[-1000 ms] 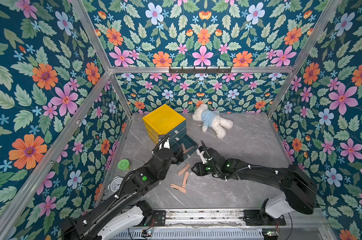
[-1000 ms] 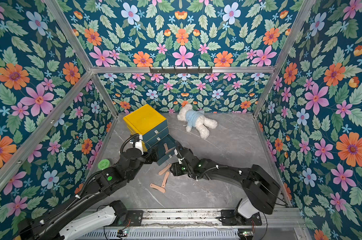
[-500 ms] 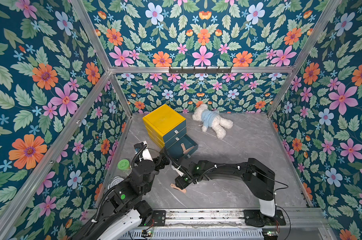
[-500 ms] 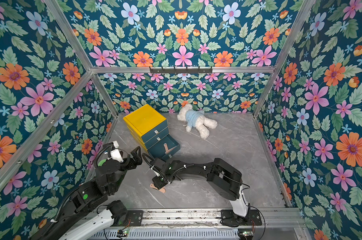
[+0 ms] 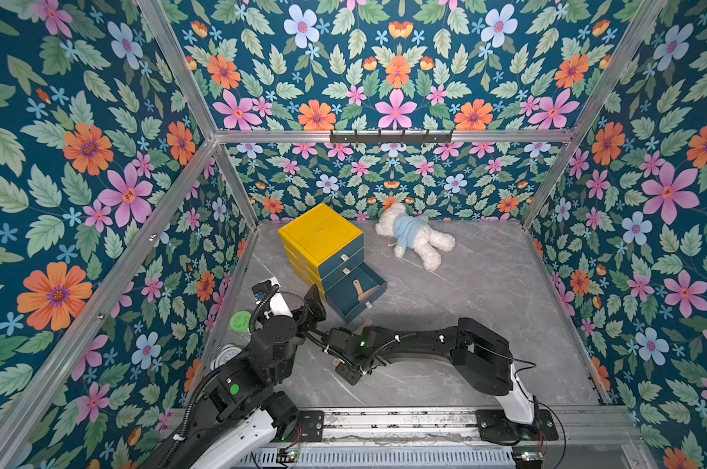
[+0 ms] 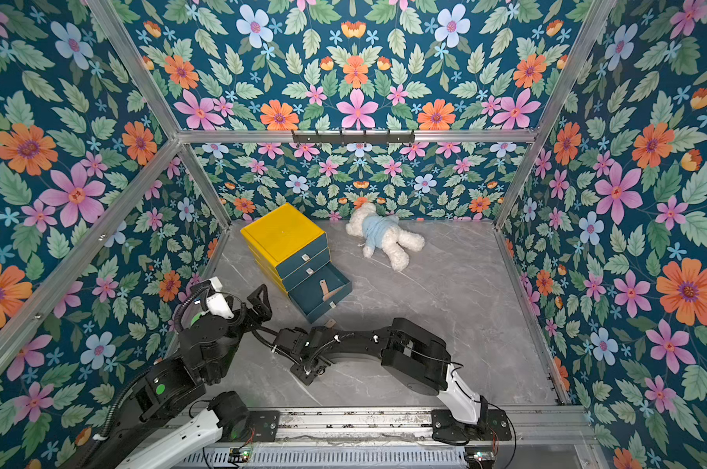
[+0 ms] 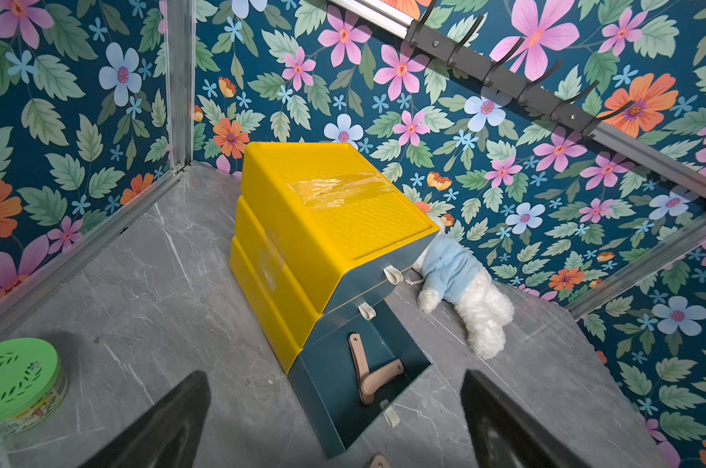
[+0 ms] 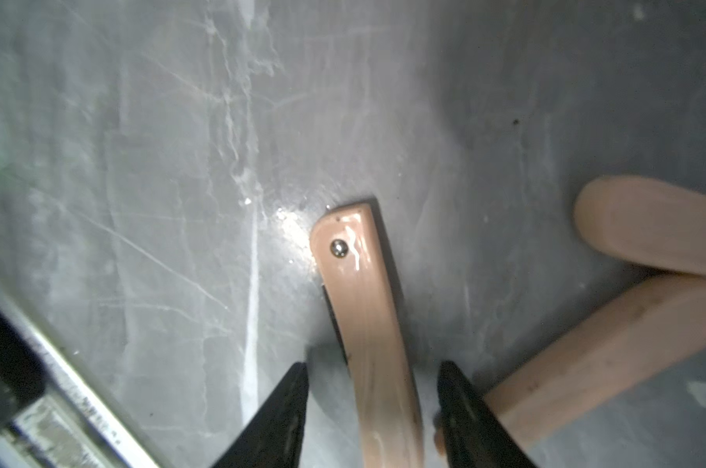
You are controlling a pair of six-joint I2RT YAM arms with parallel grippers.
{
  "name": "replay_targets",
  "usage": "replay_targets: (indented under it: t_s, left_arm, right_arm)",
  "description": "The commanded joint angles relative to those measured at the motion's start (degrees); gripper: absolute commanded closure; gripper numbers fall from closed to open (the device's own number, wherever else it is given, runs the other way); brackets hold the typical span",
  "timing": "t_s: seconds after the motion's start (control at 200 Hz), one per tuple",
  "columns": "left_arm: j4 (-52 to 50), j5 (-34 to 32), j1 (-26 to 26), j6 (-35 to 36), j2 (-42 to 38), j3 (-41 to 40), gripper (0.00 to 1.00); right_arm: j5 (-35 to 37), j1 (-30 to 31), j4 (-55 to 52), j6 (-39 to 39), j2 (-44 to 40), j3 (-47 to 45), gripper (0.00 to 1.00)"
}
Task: Place the fruit knives into the drawer by color
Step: Pick up the fruit knife from the center of the board.
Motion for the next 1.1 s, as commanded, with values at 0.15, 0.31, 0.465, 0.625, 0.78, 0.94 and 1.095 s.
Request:
replay_targets:
  t_s: [0.15,0.31,0.465,0.625,0.78,0.94,1.095]
  left_arm:
    - [-0.1,-1.56,0.04,-0.3,0.1,0.23,0.01]
    - [-0.19,-1.65,0.02,-0.24,0.28,0.17,0.01]
    - [-0.14,-1.72,0.04,-0.41,1.09,0.19,0.01]
    - [0.12,-1.56,0.07,-0.59,1.96,0.06,0.01]
    - [0.29,-1.57,0.06,-0.8,2.41,-0.47,0.01]
    - [0.76,-1.48,0.06,-1.11,2.5,-1.51,0.01]
    - [0.69,-1.49,0.02,-1.77,2.48,-2.46,0.01]
  right_arm:
    - [1.44,1.32,-5.63,-2.63,1.7,-0.71,0.55]
    - [1.4,1.45,-3.87,-2.26,0.86,-2.79,0.65]
    - [2.44,1.58,-1.23,-2.21,-1.24,-4.87,0.75]
    - [3.61,1.58,2.27,-1.63,-4.02,-7.73,0.83]
    - [4.55,1.52,6.87,-0.3,-7.87,-11.11,0.88]
    - [5.66,1.3,12.88,1.05,-13.68,-15.55,0.91]
    - [4.9,-1.06,19.29,4.19,-21.52,-21.15,0.93]
